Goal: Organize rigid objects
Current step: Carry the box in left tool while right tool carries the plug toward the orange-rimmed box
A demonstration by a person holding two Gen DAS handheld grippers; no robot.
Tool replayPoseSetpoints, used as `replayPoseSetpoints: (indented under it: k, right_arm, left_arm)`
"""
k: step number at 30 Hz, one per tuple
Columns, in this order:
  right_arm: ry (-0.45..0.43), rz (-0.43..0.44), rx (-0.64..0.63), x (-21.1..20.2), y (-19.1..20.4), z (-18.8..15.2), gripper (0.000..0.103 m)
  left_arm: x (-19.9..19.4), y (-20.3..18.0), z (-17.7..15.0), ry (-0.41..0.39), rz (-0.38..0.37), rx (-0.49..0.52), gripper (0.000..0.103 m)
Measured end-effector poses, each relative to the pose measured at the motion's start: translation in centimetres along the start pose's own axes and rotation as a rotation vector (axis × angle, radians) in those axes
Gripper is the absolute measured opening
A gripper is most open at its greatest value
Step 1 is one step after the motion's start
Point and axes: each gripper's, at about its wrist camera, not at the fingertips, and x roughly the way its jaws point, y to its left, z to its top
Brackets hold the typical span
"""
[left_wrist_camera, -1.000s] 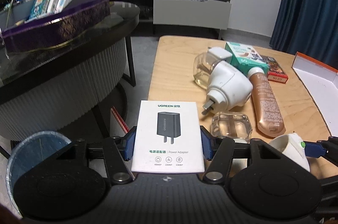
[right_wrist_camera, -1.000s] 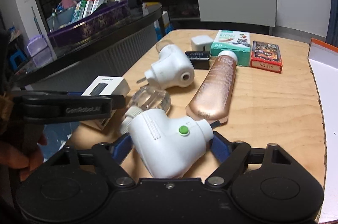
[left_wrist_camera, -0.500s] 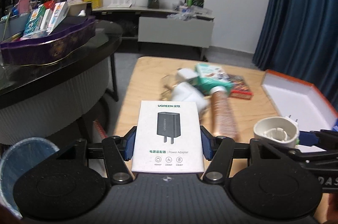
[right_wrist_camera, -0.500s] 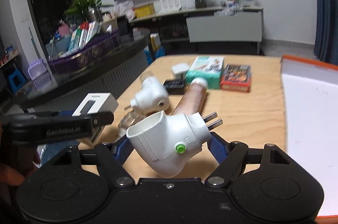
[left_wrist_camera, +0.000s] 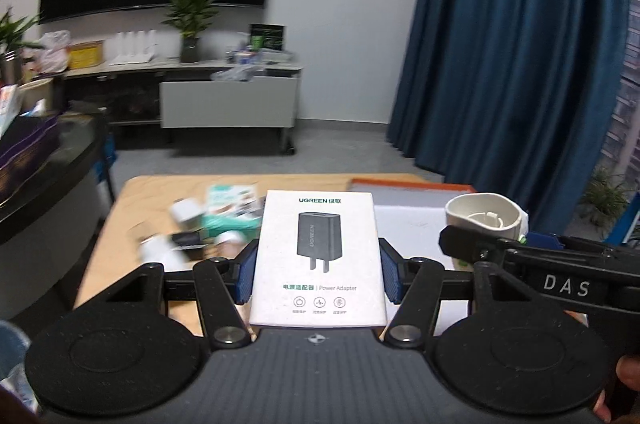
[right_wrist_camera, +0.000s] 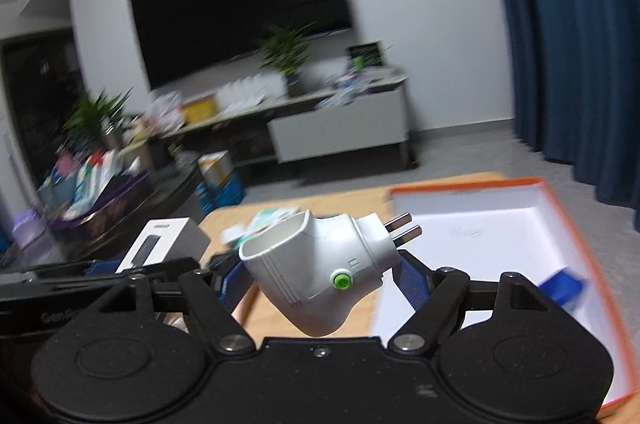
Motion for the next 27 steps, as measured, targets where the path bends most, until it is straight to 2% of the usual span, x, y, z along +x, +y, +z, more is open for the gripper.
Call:
replayPoseSetpoints:
  k: [8,15,19,27]
  right_arm:
    - [-0.069,-0.104,0.048,-1.7,-6.0,2.9,0.090]
    - [-0.122,-0.134,0.036,-1.6,-9.2,5.9,0.090]
    - [-0.124,-0.136,0.045,-0.9,-11.2,6.5,0.090]
    - [-0.072,-0.130,0.074,1.5,-13.5,6.0,0.090]
  left_arm:
    - [2.6,-3.7,3.6,-0.019,-0.094,0.013,0.060]
    - [3.8,-7.1,7.1,-0.096,-0.138,0.045,0.060]
    - [4.9,-7.5,5.9,-0.086,-0.138,0.053,0.060]
    - [8.7,-5.6,1.9,0.017,-0.099,0.042,0.060]
